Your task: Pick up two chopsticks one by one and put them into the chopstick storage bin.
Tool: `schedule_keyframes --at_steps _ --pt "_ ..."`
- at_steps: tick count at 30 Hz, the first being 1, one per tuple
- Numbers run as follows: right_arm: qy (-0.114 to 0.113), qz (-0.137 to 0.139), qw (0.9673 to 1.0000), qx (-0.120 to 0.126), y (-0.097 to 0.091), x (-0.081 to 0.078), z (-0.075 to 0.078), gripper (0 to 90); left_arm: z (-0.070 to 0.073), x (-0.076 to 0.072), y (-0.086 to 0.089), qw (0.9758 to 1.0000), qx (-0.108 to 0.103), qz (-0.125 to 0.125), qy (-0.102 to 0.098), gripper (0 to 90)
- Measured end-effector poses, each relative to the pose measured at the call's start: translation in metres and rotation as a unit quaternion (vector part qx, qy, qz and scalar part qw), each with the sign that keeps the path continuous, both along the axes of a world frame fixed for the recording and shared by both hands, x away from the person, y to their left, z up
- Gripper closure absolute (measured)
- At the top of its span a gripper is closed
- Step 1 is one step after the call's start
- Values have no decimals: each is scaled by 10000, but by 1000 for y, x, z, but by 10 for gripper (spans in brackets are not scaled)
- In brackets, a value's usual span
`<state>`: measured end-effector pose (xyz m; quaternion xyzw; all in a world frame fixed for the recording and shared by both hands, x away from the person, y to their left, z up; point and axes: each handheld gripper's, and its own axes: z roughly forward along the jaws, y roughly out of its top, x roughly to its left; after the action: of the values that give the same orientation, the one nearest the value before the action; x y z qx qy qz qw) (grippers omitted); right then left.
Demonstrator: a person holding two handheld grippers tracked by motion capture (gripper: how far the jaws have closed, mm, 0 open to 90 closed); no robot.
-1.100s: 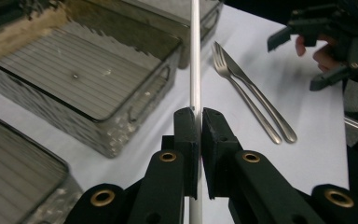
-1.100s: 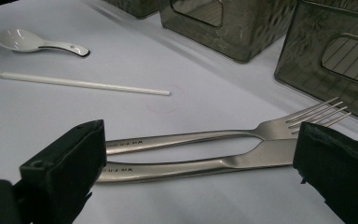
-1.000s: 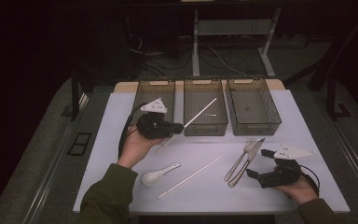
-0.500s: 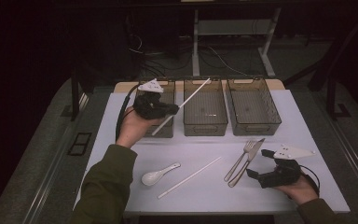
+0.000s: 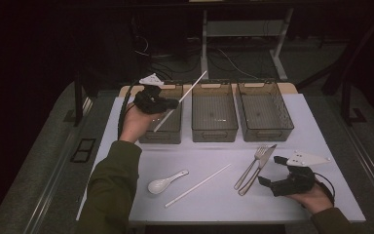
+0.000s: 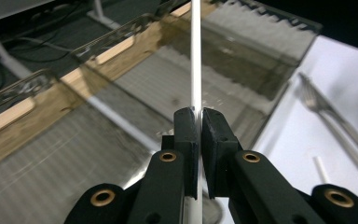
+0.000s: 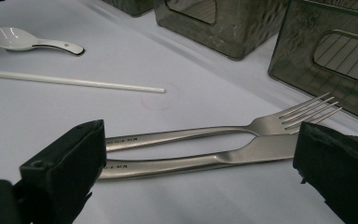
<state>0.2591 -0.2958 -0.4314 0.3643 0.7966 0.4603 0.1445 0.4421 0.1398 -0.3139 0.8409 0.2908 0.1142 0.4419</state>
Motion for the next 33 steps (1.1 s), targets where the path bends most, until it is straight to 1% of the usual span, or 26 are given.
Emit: schedule_keyframes --at_steps 7,9,11,15,16,18,20,21,23,24,26,27,30,33 --pt "9 4 10000 -1 0 0 0 25 -7 12 11 9998 36 212 30 843" --pt "11 6 10000 -2 0 0 0 25 -8 15 14 9996 145 240 14 843" --pt "11 6 10000 -3 1 0 0 25 -9 18 17 9995 171 282 15 843" --pt "15 -3 10000 7 0 0 0 25 -13 22 21 9991 147 402 43 843" --pt "18 -7 10000 15 0 0 0 25 -14 24 23 9990 205 396 38 843" --pt "11 -8 10000 19 -1 -1 0 25 -17 25 25 9986 282 434 57 842" --pt "6 -14 10000 28 -1 -1 1 25 -20 27 29 9982 316 495 89 842" --pt "14 -7 10000 20 -1 -1 0 25 -22 28 31 9981 316 522 109 842" --pt "13 -5 10000 20 -1 -1 0 25 -25 29 35 9978 248 602 143 843" --pt "14 -6 10000 21 -1 -1 0 25 -27 30 37 9975 259 642 157 842" --pt "14 -8 10000 21 -1 -1 0 25 -29 31 41 9970 377 655 156 842" --pt "6 -12 10000 23 -1 -1 0 25 -30 31 43 9964 426 712 171 842" --pt "15 -19 10000 26 -1 -1 0 25 -35 32 50 9957 429 785 238 842" --pt "21 -15 10000 16 -1 -1 0 25 -40 32 53 9951 469 828 285 842"
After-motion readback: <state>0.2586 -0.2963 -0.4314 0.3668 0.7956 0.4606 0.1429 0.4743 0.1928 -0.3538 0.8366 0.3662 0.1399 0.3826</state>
